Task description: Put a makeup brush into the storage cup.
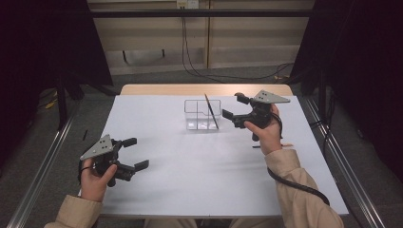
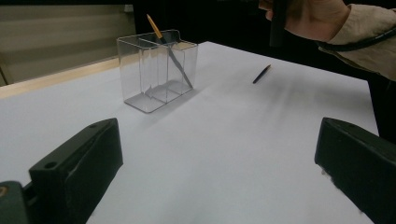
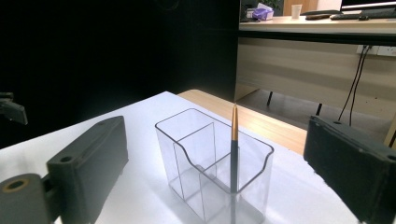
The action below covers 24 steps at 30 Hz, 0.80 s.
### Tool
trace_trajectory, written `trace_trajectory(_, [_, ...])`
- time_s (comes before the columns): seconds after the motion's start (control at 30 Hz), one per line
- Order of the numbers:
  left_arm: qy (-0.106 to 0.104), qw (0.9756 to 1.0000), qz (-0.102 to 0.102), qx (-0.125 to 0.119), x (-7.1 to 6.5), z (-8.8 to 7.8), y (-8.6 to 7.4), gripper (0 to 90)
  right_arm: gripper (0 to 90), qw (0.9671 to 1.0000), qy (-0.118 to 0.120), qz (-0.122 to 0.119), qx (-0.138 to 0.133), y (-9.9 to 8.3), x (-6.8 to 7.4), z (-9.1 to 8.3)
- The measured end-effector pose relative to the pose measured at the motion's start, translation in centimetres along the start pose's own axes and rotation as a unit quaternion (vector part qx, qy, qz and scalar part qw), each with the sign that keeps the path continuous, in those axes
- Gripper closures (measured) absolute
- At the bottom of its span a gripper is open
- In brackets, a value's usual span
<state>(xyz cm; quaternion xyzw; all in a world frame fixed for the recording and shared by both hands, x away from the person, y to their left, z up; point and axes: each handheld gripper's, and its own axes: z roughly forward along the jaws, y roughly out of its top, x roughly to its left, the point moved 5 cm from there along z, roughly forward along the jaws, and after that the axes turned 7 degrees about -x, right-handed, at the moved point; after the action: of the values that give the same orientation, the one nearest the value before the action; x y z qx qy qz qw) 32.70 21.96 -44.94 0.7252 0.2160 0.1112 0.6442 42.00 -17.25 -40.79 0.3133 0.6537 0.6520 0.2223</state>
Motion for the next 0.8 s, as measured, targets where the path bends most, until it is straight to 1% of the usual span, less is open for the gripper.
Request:
trace_trajectory(0.17, [0.0, 1.0, 0.0, 0.002, 0.0, 0.2, -0.1, 0.8, 2.5, 1.0, 0.007, -0.004, 0.005, -0.2, -0.2, -1.2])
trace_trajectory(0.43, [-0.003, 1.0, -0.003, 0.002, 0.1, 0.5, -0.2, 0.8, 2.2, 1.0, -0.001, -0.006, -0.001, 0.1, -0.9, -3.0])
trace_trajectory(0.8, [-0.002, 1.0, -0.003, 0.002, 0.1, 0.6, -0.1, 0.8, 1.9, 0.9999, -0.009, -0.006, -0.004, 0.0, -1.4, -4.7])
